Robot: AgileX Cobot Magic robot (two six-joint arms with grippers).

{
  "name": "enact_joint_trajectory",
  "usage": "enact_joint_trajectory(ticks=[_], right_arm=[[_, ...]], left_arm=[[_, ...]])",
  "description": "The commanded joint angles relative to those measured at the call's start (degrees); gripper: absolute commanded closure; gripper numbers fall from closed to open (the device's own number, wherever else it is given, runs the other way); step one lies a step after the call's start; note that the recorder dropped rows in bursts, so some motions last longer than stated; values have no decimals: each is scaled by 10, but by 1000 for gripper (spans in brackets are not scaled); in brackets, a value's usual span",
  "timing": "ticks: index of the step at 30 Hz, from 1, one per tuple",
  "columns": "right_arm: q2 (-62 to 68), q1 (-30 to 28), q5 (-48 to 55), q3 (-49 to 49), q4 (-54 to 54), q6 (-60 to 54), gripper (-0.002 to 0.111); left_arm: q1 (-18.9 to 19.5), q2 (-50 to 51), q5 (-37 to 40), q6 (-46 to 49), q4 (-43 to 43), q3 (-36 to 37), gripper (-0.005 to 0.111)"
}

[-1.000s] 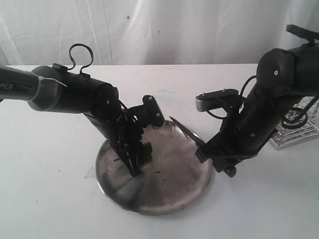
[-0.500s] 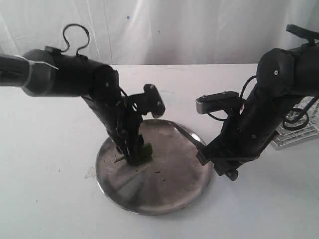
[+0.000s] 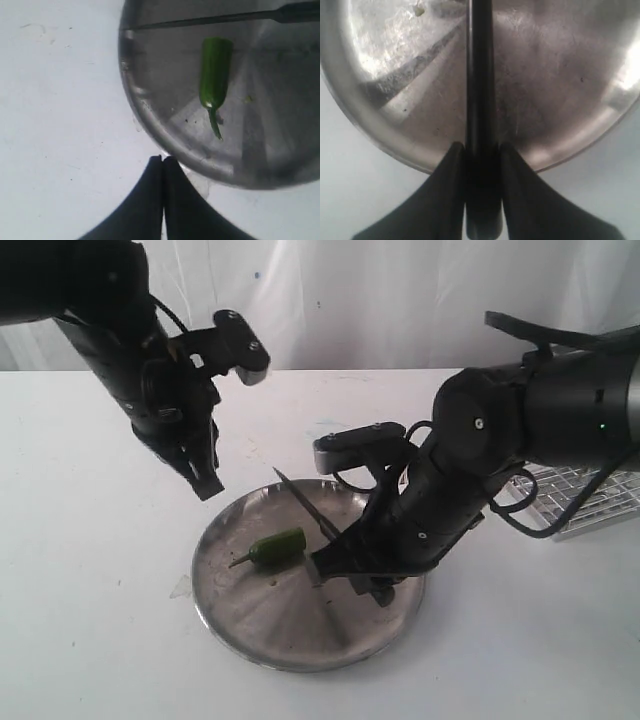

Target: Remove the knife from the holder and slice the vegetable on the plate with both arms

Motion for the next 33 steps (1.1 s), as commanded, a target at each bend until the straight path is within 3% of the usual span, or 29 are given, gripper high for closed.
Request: enact_joint_trajectory(ticks=[1,7,17,20,27,29,33], right_arm=[[-1,9,-12,0,-7,58,108],[6,37,-13,0,-16,92,108],[26,87,-26,0,-131,240,108],[26,98,-22,0,-131,240,108],[27,102,-19,0,-140,256,108],[28,102,-16,0,-140,256,108],[31,102,-3,0,-137,256,108]], left_arm=[[24,-4,-108,-19,-85,63,107],[30,0,-355,29,-176,148,107],[38,0,-557,-26,-174,210,107],[38,0,-613,-83,-106,239,107],[38,0,-695,-373,210,264,107],[38,0,-709,-422,249,264,107],[38,10,-687,-426,250,264,107]])
